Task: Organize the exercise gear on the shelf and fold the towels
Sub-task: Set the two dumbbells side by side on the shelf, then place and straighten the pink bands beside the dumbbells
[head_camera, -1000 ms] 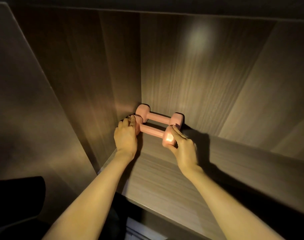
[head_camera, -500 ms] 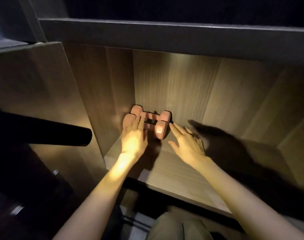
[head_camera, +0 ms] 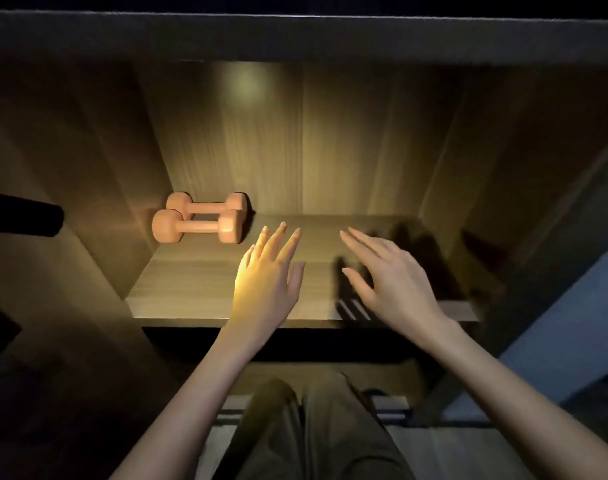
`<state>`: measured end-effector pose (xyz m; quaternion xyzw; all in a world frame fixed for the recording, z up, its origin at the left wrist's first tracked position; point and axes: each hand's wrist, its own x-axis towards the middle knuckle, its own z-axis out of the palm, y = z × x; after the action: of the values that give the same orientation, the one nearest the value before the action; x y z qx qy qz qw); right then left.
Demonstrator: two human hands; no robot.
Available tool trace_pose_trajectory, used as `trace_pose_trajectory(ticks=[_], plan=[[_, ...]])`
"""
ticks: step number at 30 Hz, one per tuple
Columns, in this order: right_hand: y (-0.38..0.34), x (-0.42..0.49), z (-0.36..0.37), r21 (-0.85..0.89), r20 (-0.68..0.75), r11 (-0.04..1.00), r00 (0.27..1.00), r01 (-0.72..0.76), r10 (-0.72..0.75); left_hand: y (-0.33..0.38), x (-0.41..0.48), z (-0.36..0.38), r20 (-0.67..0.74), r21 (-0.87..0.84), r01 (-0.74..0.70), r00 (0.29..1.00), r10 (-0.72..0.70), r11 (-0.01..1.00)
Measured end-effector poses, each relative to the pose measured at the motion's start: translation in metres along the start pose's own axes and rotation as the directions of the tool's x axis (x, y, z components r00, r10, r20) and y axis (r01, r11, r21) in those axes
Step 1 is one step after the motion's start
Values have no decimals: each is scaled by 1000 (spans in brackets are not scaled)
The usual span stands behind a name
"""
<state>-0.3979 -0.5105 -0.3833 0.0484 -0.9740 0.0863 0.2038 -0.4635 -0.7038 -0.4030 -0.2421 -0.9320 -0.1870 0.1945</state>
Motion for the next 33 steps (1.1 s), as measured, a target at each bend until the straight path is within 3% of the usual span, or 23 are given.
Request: trace_pose_trajectory(ticks=[9,13,17,22,27,33], plan=[[53,-44,-7,25,5,980,981,-196,196,55,41,42,98,1,-145,985,144,990],[72,-46,-36,10,82,942,939,-336,334,95,68,41,246,-55,-153,956,162,987],[79,-55,-86,-41,161,890,876,-454,455,142,83,15,293,-133,-205,927,236,970],[76,-70,-165,-106,208,792,766,-601,609,193,96,-22,447,-238,-273,821,355,932],[82,-92,-246,-127,78,644,640,-754,765,245,111,-55,501,-344,-357,713,491,869],[91,-112,-308,-195,-52,476,494,-858,868,310,129,-71,511,-467,-539,482,711,701]])
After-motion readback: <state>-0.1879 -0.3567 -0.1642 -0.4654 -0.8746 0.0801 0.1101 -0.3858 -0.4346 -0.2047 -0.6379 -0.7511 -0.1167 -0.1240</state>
